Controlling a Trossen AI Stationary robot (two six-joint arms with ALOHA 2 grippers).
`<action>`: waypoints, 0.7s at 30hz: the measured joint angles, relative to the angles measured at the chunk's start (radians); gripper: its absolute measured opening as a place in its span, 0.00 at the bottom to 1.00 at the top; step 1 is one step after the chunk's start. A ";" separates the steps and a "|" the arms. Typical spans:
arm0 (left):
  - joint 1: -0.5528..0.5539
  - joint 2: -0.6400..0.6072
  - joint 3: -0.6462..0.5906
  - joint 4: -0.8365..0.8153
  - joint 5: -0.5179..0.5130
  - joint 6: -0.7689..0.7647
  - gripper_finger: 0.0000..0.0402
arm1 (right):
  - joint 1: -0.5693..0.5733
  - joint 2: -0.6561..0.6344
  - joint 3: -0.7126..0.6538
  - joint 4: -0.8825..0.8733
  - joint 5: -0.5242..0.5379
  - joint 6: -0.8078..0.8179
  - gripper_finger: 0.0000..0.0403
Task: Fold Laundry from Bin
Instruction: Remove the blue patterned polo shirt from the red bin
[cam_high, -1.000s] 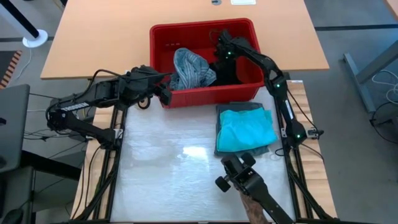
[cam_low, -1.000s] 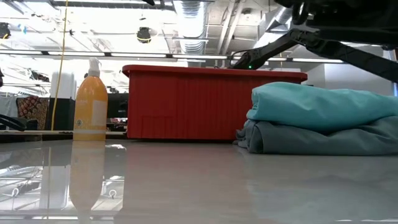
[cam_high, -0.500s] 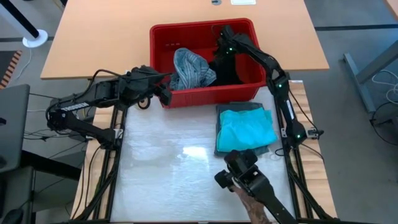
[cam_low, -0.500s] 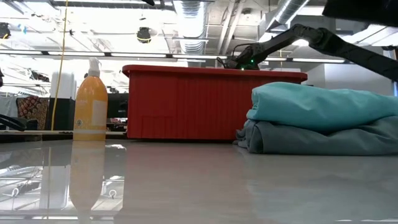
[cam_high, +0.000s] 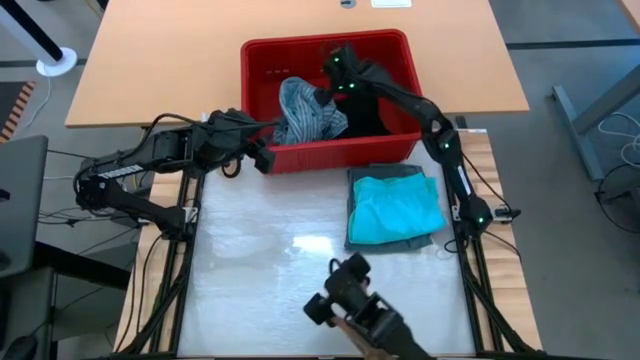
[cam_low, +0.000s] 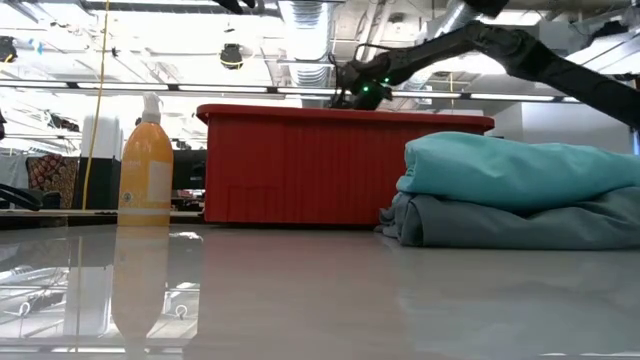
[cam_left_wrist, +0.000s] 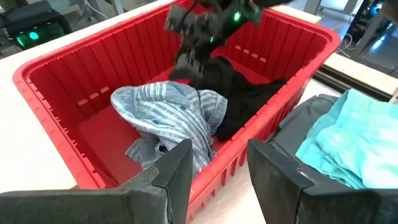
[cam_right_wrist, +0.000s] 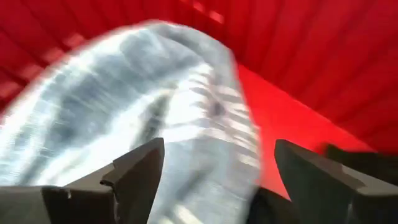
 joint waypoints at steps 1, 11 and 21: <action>0.000 0.000 0.000 0.000 0.003 0.000 0.36 | 0.006 0.015 0.000 0.006 -0.001 0.012 0.82; 0.000 0.000 0.000 -0.005 0.025 0.008 0.36 | 0.030 0.162 -0.002 -0.040 -0.143 0.102 0.77; -0.025 0.000 0.000 -0.027 0.087 0.023 0.36 | 0.057 0.099 -0.004 -0.018 -0.137 -0.005 0.07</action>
